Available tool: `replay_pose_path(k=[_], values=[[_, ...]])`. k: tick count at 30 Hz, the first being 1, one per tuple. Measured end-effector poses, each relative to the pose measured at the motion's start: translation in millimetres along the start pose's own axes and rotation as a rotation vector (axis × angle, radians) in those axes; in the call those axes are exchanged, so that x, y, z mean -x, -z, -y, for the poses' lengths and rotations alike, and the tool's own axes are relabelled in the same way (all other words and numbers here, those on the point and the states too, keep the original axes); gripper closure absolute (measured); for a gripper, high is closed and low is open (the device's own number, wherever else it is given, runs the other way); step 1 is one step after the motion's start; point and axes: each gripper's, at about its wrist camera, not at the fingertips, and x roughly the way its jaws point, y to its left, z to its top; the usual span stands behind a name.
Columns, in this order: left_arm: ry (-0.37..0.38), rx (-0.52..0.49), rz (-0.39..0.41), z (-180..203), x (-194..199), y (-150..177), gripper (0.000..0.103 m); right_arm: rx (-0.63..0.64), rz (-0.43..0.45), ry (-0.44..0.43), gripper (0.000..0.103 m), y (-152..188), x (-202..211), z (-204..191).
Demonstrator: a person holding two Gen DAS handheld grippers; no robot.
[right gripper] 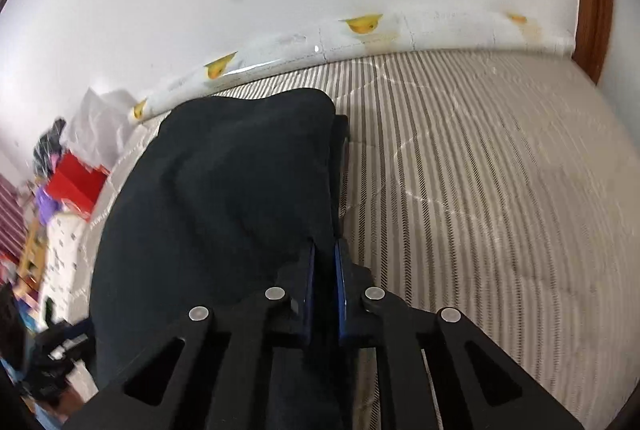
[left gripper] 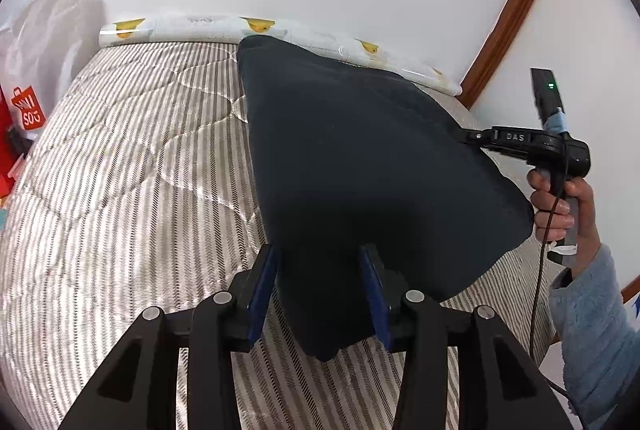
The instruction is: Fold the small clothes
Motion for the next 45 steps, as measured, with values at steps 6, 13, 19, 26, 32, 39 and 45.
replay_pose_path(k=[6,13,19,26,32,39,45], values=[[-0.082,-0.023,0.013,-7,7,-18,0.061,0.058,0.069,0.153,0.088,-9,31,-3],[-0.147,-0.002,0.040,-23,2,-73,0.052,0.017,0.073,0.067,0.045,-49,19,-12],[-0.121,-0.002,0.042,-29,-13,-85,0.051,-0.044,0.024,0.033,0.045,-76,-18,-8],[-0.058,-0.066,0.024,-19,-33,-76,0.051,-0.098,-0.062,-0.012,0.045,-92,-72,2],[-0.060,-0.086,0.006,-17,-39,-72,0.051,-0.005,-0.019,-0.089,0.093,-102,-78,-7],[-0.097,-0.104,0.001,-9,-29,-62,0.051,-0.110,-0.030,-0.053,0.086,-105,-82,17],[-0.078,-0.080,-0.003,-8,-12,-46,0.051,-0.071,0.046,-0.022,0.060,-71,-11,19]])
